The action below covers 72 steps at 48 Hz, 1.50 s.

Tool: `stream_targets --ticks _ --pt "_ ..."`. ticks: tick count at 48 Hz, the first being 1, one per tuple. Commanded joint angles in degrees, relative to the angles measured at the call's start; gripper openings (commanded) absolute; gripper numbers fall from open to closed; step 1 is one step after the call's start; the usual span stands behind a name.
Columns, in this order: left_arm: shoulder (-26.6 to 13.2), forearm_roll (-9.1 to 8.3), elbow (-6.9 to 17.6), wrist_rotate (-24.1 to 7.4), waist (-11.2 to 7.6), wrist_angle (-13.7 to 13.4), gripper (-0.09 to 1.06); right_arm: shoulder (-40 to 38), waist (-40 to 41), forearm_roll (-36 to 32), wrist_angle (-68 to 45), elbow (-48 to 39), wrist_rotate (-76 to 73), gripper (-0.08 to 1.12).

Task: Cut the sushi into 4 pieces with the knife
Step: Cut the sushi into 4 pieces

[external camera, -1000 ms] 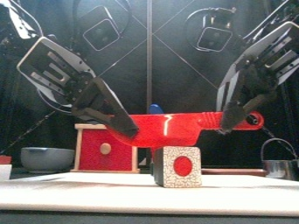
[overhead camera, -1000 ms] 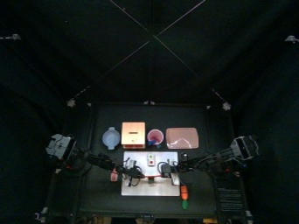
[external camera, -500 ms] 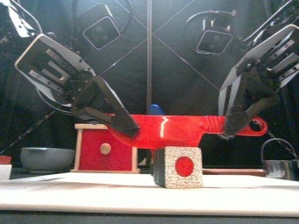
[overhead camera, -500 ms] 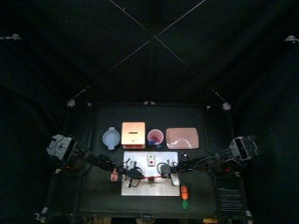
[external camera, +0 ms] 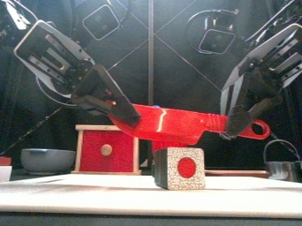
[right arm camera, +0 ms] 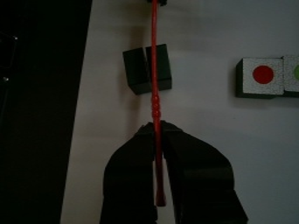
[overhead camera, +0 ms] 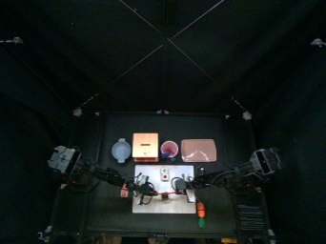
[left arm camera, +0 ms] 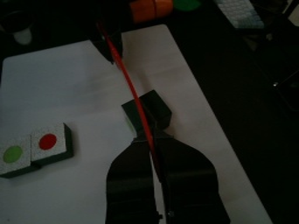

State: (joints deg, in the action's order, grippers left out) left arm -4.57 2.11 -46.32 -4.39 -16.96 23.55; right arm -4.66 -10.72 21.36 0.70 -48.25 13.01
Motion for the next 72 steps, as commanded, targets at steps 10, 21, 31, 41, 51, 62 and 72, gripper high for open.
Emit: stream_targets --ticks 10,21,31,41,51,62,72 --pt "1.76 -2.46 2.11 -0.44 -4.31 0.44 0.19 -2.20 0.70 -0.44 -0.62 0.88 0.26 0.06" --pt "-1.41 -2.37 2.99 -0.35 -5.19 0.44 0.19 -2.20 0.70 -0.44 -0.62 0.97 0.18 0.06" --pt "-2.81 -2.02 2.99 -0.35 -5.27 0.35 0.19 -2.20 0.88 -0.79 -0.79 1.05 0.26 0.06" --pt "-3.16 -0.53 2.55 -0.62 -4.83 -0.26 0.19 -2.20 1.67 -1.85 -1.05 1.23 0.26 0.06" --pt "-4.04 -0.44 2.46 -0.62 -4.83 -0.35 0.19 -1.49 2.37 -2.29 -1.14 1.23 0.26 0.06" --pt "-6.50 -0.35 2.99 -0.35 -4.75 -0.35 0.19 0.26 2.37 -2.02 -1.23 1.49 0.18 0.06" --pt "-8.44 0.09 2.99 -0.44 -4.75 -0.35 0.19 2.29 2.37 -1.85 -1.23 2.20 0.18 0.06"
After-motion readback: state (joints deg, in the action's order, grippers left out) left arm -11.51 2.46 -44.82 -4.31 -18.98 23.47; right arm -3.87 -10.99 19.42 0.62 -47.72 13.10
